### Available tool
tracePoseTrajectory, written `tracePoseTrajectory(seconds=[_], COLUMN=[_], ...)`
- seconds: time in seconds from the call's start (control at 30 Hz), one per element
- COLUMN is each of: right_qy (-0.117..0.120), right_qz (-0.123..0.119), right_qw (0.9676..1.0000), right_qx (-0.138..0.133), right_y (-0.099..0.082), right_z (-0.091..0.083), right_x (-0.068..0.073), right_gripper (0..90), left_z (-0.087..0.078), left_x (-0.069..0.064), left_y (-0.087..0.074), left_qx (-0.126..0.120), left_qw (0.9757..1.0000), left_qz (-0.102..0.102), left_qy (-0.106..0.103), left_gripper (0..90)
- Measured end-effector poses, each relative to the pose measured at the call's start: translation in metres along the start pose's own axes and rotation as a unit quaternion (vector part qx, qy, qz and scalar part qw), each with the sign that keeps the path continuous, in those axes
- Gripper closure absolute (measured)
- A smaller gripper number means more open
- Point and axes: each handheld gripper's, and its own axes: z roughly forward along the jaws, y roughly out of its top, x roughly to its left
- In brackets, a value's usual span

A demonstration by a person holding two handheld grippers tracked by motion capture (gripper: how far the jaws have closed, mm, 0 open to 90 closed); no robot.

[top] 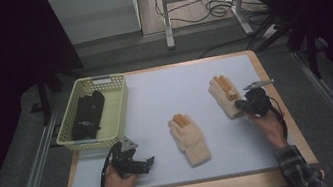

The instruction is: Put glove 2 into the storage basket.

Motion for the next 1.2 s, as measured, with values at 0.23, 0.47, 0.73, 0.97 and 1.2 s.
tracePoseTrajectory(seconds=[0.23,0.47,0.73,0.97,1.2], right_qy=[0.017,0.025,0.037,0.043,0.063], right_qz=[-0.049,-0.063,-0.072,-0.048,-0.046], right_qw=[0.9986,0.9977,0.9967,0.9979,0.9965], right_qx=[-0.001,-0.006,0.003,-0.006,-0.032], right_y=[-0.014,0.004,0.001,0.004,0.009], right_z=[-0.021,0.014,0.029,0.005,-0.025], right_x=[0.033,0.009,0.003,0.022,0.056], right_gripper=[60.7,41.2,58.6,61.3,61.3], left_z=[0.000,0.000,0.000,0.000,0.000], left_x=[0.000,0.000,0.000,0.000,0.000], left_y=[0.000,0.000,0.000,0.000,0.000], left_qx=[0.000,0.000,0.000,0.000,0.000], left_qw=[1.0000,1.0000,1.0000,1.0000,1.0000], left_qz=[0.000,0.000,0.000,0.000,0.000], left_qy=[0.000,0.000,0.000,0.000,0.000], left_gripper=[1.1,1.1,1.1,1.1,1.1])
